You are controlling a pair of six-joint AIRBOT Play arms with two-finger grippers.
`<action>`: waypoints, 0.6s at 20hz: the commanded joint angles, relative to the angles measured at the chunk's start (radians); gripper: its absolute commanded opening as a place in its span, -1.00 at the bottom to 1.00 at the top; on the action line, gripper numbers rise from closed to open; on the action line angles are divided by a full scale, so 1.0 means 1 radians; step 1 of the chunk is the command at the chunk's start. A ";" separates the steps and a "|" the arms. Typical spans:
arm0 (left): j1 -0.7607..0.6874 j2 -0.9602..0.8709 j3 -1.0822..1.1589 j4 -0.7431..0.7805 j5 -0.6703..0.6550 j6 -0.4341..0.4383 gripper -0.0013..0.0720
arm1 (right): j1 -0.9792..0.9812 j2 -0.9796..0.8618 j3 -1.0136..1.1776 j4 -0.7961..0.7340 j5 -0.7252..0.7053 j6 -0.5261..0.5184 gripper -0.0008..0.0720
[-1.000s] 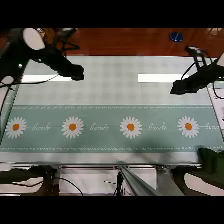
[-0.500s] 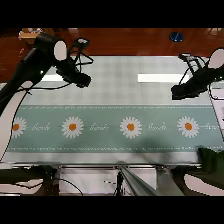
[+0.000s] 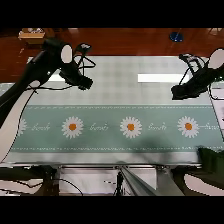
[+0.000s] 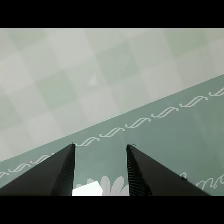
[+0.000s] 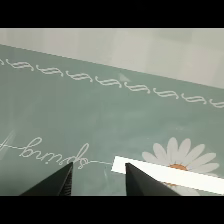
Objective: Fold the shirts.
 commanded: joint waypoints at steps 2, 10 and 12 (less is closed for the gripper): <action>0.000 -0.043 0.000 0.000 0.000 -0.001 0.11 | 0.000 -0.001 0.000 -0.001 0.001 0.000 0.12; 0.001 -0.060 0.001 0.001 -0.023 -0.001 0.11 | 0.000 -0.001 0.000 -0.001 0.000 0.000 0.12; 0.003 -0.061 0.001 0.002 -0.021 0.000 0.11 | 0.000 -0.001 0.001 -0.001 0.001 0.000 0.12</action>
